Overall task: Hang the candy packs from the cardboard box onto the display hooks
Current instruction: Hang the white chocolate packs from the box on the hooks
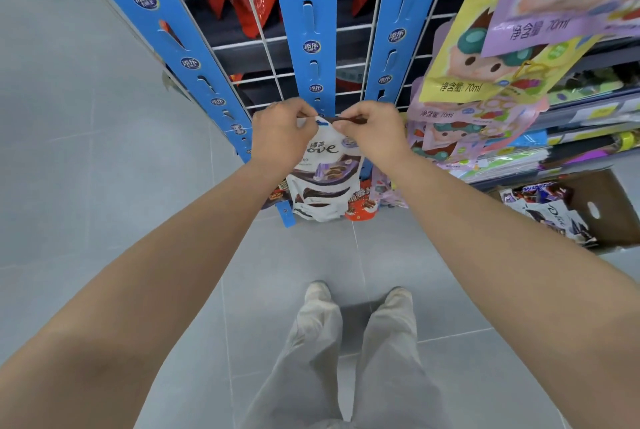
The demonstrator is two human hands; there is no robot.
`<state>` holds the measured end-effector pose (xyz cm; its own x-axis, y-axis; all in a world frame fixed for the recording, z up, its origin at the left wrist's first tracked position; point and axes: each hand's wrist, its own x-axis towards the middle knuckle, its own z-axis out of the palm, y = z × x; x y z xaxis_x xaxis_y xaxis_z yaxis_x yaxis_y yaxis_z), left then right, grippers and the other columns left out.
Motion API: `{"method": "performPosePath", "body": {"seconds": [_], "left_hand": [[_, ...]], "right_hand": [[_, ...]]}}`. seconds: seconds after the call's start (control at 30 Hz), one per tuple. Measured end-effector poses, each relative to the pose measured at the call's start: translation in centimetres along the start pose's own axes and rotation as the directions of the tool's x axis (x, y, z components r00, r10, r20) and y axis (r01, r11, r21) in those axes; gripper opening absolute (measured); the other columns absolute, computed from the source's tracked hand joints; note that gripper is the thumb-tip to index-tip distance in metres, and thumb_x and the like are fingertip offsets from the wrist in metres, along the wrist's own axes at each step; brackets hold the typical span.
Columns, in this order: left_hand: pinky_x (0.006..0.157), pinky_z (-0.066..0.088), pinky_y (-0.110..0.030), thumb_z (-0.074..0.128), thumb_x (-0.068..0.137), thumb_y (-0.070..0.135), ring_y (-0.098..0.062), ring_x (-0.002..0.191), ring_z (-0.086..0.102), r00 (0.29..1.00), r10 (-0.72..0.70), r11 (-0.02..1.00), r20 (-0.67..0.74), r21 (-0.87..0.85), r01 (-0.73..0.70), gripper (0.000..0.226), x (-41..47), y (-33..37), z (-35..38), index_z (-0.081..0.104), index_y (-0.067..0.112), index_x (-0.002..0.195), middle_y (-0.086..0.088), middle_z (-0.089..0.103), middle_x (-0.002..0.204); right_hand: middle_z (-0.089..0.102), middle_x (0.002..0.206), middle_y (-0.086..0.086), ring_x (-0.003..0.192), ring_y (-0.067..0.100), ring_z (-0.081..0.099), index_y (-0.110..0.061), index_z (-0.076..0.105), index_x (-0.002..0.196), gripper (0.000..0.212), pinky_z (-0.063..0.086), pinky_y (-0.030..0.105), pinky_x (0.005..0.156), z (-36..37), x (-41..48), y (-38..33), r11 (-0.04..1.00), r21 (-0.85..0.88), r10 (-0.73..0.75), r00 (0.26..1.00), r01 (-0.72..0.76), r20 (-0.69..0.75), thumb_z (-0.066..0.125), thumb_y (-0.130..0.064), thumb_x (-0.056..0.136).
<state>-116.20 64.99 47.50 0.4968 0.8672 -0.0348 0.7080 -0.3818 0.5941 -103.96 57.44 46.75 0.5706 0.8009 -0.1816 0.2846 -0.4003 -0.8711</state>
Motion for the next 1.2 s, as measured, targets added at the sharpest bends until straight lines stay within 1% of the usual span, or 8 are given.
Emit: {"method": "performPosePath", "body": {"seconds": [0.1,0.27,0.5,0.63,0.9,1.03,1.1,1.2], "left_hand": [[0.099,0.041,-0.044,0.054,0.09,0.016,-0.024,0.105,0.057,0.994,0.084,0.995,-0.074,0.059,-0.079,0.019,-0.1,0.1,0.0,0.068,0.012,0.103,-0.005,0.068,0.105],[0.099,0.034,-0.037,0.054,0.09,0.023,-0.023,0.108,0.056,0.985,0.142,0.981,-0.097,0.145,-0.127,0.03,0.6,-0.2,0.4,0.063,0.015,0.118,-0.007,0.066,0.113],[0.097,0.028,-0.033,0.044,0.095,0.026,-0.021,0.103,0.055,0.987,0.035,0.978,-0.155,0.207,-0.002,0.027,0.7,0.6,1.0,0.066,0.017,0.108,-0.004,0.065,0.107],[0.098,0.028,-0.035,0.041,0.097,0.024,-0.023,0.1,0.056,0.982,0.029,0.959,-0.185,0.282,0.025,0.028,0.7,0.6,1.5,0.066,0.017,0.107,-0.005,0.065,0.103],[0.097,0.033,-0.038,0.05,0.091,0.01,-0.029,0.09,0.06,0.971,0.155,0.944,-0.184,0.318,-0.09,0.018,0.1,-0.6,1.3,0.063,0.011,0.103,-0.009,0.069,0.091],[0.097,0.035,-0.039,0.05,0.086,0.005,-0.031,0.099,0.057,0.965,0.199,0.937,-0.171,0.323,-0.136,0.025,-0.6,-1.5,1.1,0.063,0.01,0.107,-0.01,0.066,0.102],[0.092,0.036,-0.039,0.05,0.086,0.008,-0.029,0.105,0.054,0.959,0.221,0.927,-0.178,0.344,-0.149,0.026,-1.1,-1.6,1.1,0.063,0.011,0.109,-0.008,0.062,0.11],[0.082,0.041,-0.037,0.048,0.089,0.012,-0.027,0.1,0.057,0.97,0.208,0.94,-0.125,0.299,-0.163,0.024,-1.8,-0.9,1.4,0.064,0.012,0.107,-0.007,0.064,0.107]], "right_hand": [[0.065,0.084,0.001,0.066,0.001,0.054,-0.004,0.072,0.095,0.015,0.041,0.006,0.063,0.0,0.6,-0.2,0.999,0.028,0.033,0.999,-0.032,-0.037,0.07,-0.01,0.081],[0.07,0.097,0.002,0.084,0.005,0.055,-0.009,0.072,0.098,0.018,0.041,0.019,0.074,0.5,1.2,-0.7,0.999,-0.036,0.016,0.982,-0.024,-0.189,0.067,-0.02,0.084],[0.071,0.099,-0.001,0.09,0.009,0.06,-0.016,0.072,0.101,0.022,0.041,0.019,0.072,1.0,1.5,-1.5,0.994,-0.095,0.023,0.96,-0.051,-0.278,0.067,-0.029,0.084],[0.071,0.1,-0.003,0.094,0.013,0.063,-0.017,0.072,0.1,0.022,0.048,0.025,0.076,1.2,1.6,-1.7,0.99,-0.107,0.058,0.954,-0.093,-0.294,0.069,-0.03,0.082],[0.072,0.097,-0.002,0.092,0.015,0.064,-0.019,0.073,0.097,0.021,0.053,0.03,0.077,1.5,1.6,-1.4,0.98,-0.141,0.107,0.966,-0.143,-0.237,0.069,-0.032,0.081],[0.071,0.103,0.004,0.099,0.021,0.063,-0.014,0.072,0.101,0.02,0.052,0.032,0.086,1.0,1.9,-1.1,0.973,-0.149,0.166,0.983,-0.176,-0.077,0.062,-0.022,0.086],[0.067,0.111,0.004,0.104,0.019,0.06,-0.015,0.068,0.111,0.026,0.046,0.023,0.08,0.3,1.8,-0.8,0.963,-0.194,0.189,0.982,-0.188,-0.016,0.058,-0.02,0.088],[0.062,0.1,0.004,0.094,0.018,0.057,-0.01,0.062,0.111,0.029,0.04,0.023,0.072,-0.3,1.0,0.3,0.95,-0.201,0.246,0.969,-0.24,0.007,0.062,-0.024,0.086]]}}
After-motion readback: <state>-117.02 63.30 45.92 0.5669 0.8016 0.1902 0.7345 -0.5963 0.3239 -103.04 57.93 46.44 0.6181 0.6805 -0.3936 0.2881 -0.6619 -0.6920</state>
